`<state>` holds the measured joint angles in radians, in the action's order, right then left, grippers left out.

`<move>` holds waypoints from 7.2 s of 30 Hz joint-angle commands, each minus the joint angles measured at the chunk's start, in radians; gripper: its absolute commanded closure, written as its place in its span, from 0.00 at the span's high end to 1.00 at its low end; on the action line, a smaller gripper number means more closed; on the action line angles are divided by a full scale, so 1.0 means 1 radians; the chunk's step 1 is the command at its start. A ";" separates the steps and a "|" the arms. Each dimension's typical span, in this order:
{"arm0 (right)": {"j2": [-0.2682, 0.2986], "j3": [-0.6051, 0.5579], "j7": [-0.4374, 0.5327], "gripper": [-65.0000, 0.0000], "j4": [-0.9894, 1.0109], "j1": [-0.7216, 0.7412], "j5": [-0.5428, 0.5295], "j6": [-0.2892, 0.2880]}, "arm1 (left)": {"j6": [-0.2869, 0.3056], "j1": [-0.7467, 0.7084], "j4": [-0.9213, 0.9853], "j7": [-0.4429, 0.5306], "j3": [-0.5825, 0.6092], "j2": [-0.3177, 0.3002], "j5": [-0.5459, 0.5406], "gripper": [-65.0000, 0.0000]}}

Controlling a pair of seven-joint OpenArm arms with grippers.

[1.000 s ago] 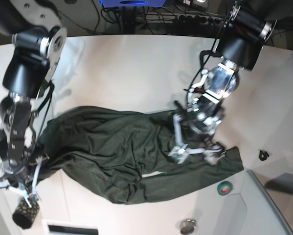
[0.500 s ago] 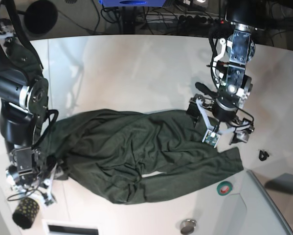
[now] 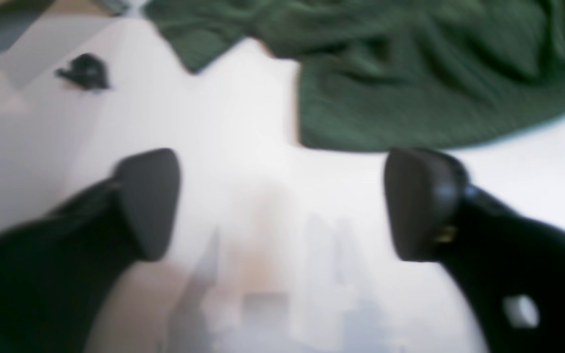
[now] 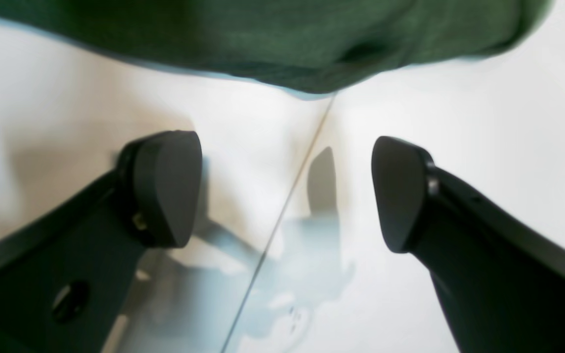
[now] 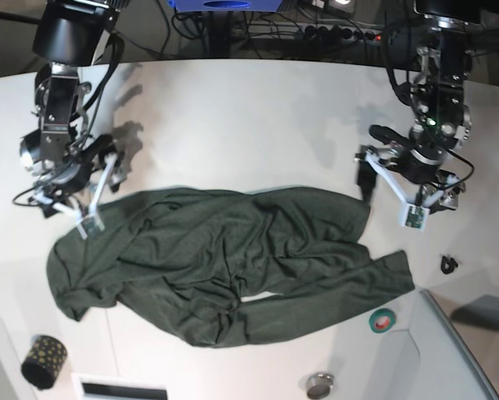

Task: Layout the t-shirt on the table in an organized manner, then fold the t-shirt properly
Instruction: 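Lower the t-shirt onto the table, open both grippers and withdraw, then grasp the t-shirt edge nearest the right gripper, then pull the grasped edge with the right gripper away from the shirt body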

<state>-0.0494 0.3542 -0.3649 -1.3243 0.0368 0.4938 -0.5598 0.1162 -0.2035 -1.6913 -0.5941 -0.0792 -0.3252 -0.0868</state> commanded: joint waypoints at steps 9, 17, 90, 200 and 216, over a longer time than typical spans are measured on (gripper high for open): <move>0.039 0.007 0.033 0.77 0.150 0.116 -0.082 0.068 | 0.000 -0.004 -0.017 0.015 -0.008 -0.016 -0.012 0.13; 0.059 0.033 0.037 0.53 0.248 0.159 -0.082 0.063 | 0.000 -0.032 -0.016 0.015 -0.009 -0.016 -0.012 0.03; -0.007 -0.243 -0.306 0.62 0.029 0.133 -0.248 0.186 | 0.000 -0.026 0.075 0.020 -0.113 0.030 -0.011 0.00; 0.064 -0.244 -0.865 0.01 -0.644 -0.269 -0.248 0.192 | 0.000 -0.012 0.081 0.021 -0.087 0.028 -0.011 0.00; 0.072 -0.137 -0.748 0.01 -0.637 -0.467 -0.192 0.185 | 0.000 -0.014 0.081 0.021 -0.083 0.028 -0.011 0.00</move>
<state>0.0166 0.2146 -1.1244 -1.9465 -0.4366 0.2909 -0.3748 0.1204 -0.2268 -1.5955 -0.5919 -0.1600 -0.2882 -0.0990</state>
